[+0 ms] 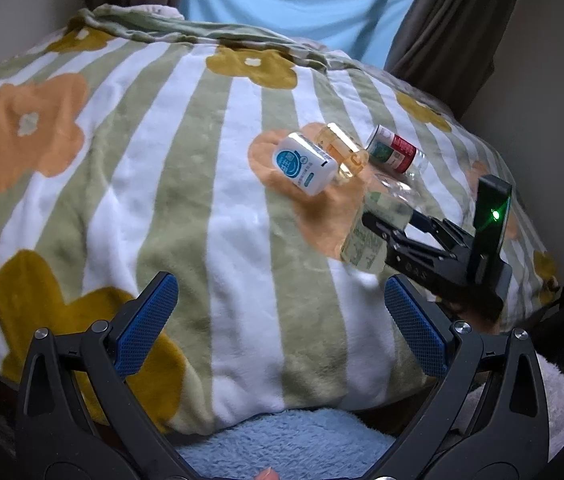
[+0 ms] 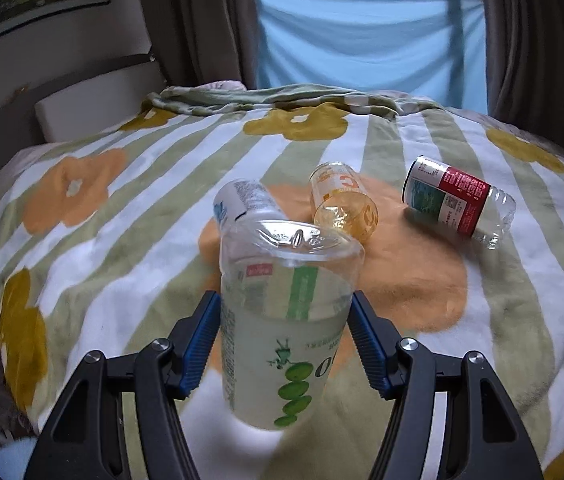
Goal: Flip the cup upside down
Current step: 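Lift and rotate the jar with the right gripper, standing it on its base, then open the right gripper and pull it back from the standing jar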
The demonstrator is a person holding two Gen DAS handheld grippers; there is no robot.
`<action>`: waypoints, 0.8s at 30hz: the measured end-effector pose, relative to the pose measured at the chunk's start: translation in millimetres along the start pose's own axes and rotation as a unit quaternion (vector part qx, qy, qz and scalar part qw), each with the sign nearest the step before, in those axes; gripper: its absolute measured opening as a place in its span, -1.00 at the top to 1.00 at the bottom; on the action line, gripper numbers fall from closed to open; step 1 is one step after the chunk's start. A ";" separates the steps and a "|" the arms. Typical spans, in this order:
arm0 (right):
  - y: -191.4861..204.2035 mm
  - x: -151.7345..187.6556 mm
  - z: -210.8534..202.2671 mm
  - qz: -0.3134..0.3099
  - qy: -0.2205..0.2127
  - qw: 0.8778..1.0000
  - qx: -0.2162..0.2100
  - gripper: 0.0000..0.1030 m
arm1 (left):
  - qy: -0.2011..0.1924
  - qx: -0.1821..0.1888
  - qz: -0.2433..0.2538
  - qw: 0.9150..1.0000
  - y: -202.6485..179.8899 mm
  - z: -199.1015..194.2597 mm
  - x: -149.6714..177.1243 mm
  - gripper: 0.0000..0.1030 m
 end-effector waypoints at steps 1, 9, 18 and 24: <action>0.2 2.7 -4.5 -0.006 0.003 1.000 -0.002 -0.17 | 0.000 0.001 0.001 1.000 -1.4 0.4 -0.1 -0.99; 12.0 13.7 -8.7 -0.049 0.019 0.999 -0.006 -0.16 | -0.001 0.007 0.002 1.000 -9.1 -3.0 1.6 -0.99; 4.5 17.3 -7.2 -0.017 0.024 1.000 0.007 -0.76 | -0.011 -0.004 0.000 1.000 -5.5 -13.1 0.8 -0.99; -1.8 20.9 -5.7 0.031 0.027 0.999 -0.003 -1.00 | -0.012 -0.002 0.002 1.000 -10.4 -13.5 0.0 -0.99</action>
Point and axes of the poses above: each gripper's, at about its wrist camera, not at the fingertips, and z roughly the way its jaws point, y to its left, x to its underside, the point moved 7 cm from there along z, roughly the way its jaws point, and after that the axes turned 4 degrees about -y, right-handed, at the moved point
